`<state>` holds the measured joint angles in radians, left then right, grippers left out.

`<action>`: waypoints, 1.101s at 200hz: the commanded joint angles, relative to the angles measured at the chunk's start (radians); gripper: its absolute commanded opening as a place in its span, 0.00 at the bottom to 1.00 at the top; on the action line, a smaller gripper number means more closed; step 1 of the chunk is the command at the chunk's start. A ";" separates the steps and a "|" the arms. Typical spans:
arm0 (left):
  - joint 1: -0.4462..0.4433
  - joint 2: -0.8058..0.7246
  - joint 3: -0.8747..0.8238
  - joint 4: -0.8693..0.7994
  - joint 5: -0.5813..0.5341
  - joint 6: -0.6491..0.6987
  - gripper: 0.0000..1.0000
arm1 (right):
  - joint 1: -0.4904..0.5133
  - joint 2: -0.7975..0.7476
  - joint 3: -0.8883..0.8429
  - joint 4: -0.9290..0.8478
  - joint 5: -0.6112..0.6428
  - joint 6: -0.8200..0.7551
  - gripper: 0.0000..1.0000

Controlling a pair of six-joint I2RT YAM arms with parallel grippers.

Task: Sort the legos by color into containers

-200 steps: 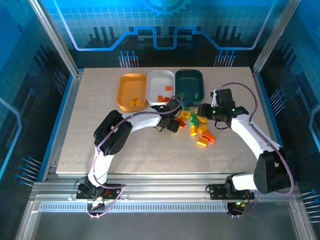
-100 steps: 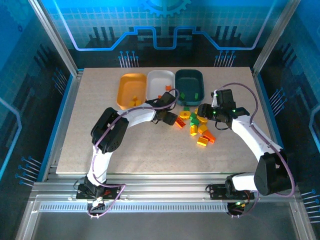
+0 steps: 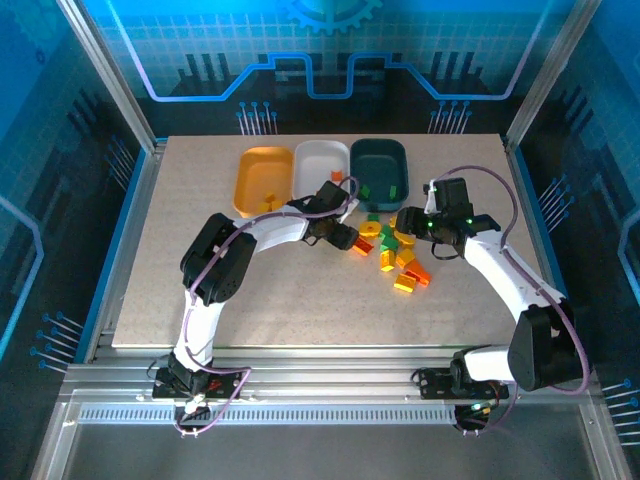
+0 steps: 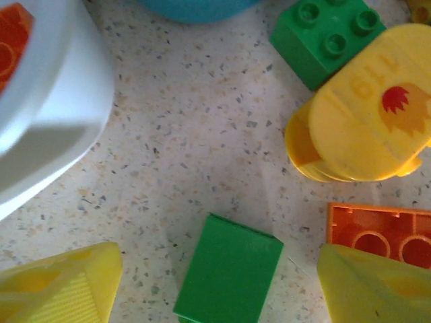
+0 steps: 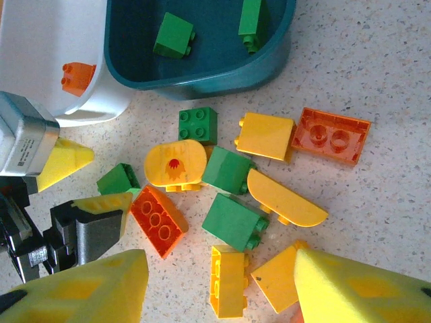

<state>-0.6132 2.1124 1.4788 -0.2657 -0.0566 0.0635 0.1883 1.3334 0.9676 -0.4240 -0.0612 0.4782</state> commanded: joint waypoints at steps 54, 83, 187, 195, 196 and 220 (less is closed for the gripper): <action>0.031 0.026 0.013 -0.023 0.107 -0.018 0.67 | -0.015 -0.022 -0.023 0.016 -0.015 -0.007 0.61; 0.023 -0.025 -0.082 0.037 0.150 -0.064 0.67 | -0.017 -0.020 -0.024 0.019 -0.019 -0.005 0.61; -0.003 -0.003 -0.053 0.008 0.120 -0.050 0.42 | -0.018 -0.026 -0.031 0.021 -0.016 -0.004 0.61; -0.006 -0.009 -0.058 0.008 0.115 -0.047 0.40 | -0.017 -0.030 -0.032 0.021 -0.013 -0.006 0.61; -0.006 -0.010 -0.060 0.008 0.114 -0.047 0.40 | -0.017 -0.031 -0.033 0.021 -0.013 -0.006 0.61; -0.016 -0.032 -0.079 0.007 0.100 -0.044 0.36 | -0.019 -0.034 -0.035 0.025 -0.016 -0.004 0.61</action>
<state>-0.6056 2.1082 1.4052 -0.2073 0.0311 0.0063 0.1883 1.3277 0.9459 -0.4168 -0.0643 0.4782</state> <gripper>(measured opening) 0.379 0.606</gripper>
